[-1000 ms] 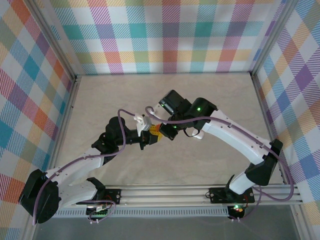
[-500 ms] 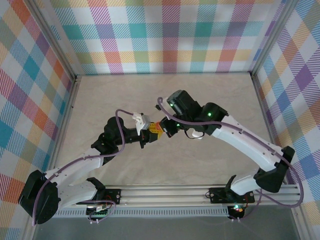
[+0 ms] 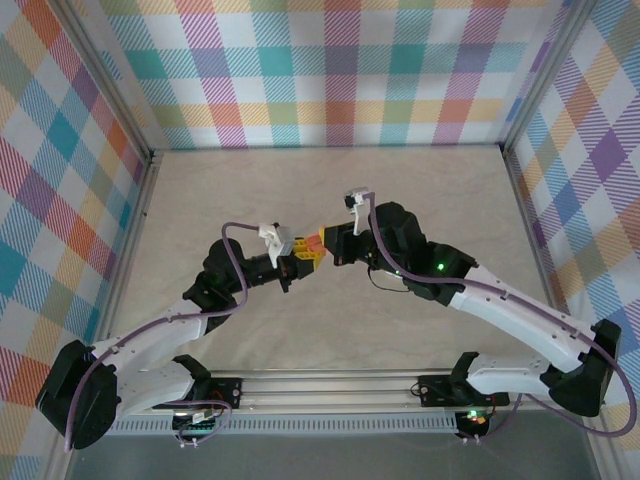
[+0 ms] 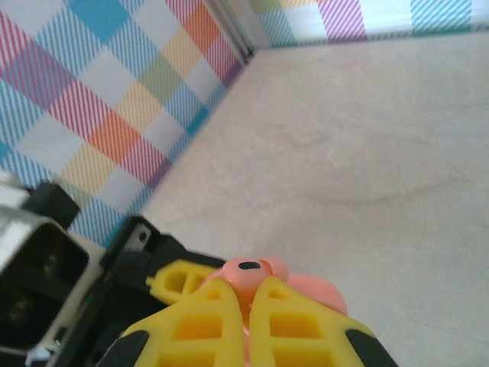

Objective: Insert the wireless bluetooth earbuds into the charging case

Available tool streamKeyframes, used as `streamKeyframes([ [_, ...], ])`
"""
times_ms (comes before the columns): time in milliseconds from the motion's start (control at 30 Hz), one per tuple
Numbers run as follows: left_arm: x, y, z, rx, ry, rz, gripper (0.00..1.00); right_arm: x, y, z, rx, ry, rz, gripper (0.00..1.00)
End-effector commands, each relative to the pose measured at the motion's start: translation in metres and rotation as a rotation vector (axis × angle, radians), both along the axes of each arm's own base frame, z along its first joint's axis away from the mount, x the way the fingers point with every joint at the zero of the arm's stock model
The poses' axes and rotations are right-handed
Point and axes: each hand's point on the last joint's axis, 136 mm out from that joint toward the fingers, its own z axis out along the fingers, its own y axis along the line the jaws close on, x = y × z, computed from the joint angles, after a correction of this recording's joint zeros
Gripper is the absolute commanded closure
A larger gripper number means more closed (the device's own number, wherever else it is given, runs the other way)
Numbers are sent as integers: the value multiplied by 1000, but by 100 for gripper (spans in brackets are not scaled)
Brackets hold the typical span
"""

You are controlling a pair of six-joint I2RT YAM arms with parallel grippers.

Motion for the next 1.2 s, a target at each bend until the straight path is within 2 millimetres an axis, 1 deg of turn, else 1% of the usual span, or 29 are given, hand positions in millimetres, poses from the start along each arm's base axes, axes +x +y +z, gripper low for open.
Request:
streamKeyframes([
  [0, 2, 7, 19, -66, -70, 50, 100, 11, -4, 42, 231, -59, -84, 93],
  [100, 8, 11, 25, -87, -93, 102, 100, 13, -4, 46, 298, -67, -94, 93],
  [233, 19, 17, 33, -110, -117, 175, 100, 15, 3, 54, 372, -87, -80, 92],
  [433, 26, 10, 45, -122, -156, 197, 100, 18, 22, 56, 441, -71, -36, 92],
  [567, 31, 9, 51, -139, -173, 221, 100, 23, 28, 49, 454, -44, -38, 92],
  [700, 32, 8, 56, -142, -190, 230, 100, 27, 30, 40, 447, -27, -58, 92],
  [900, 36, 12, 57, -140, -197, 264, 100, 32, 29, 30, 432, -13, -87, 89],
  [1167, 39, 12, 57, -139, -200, 272, 100, 36, 37, 18, 430, 11, -86, 87],
])
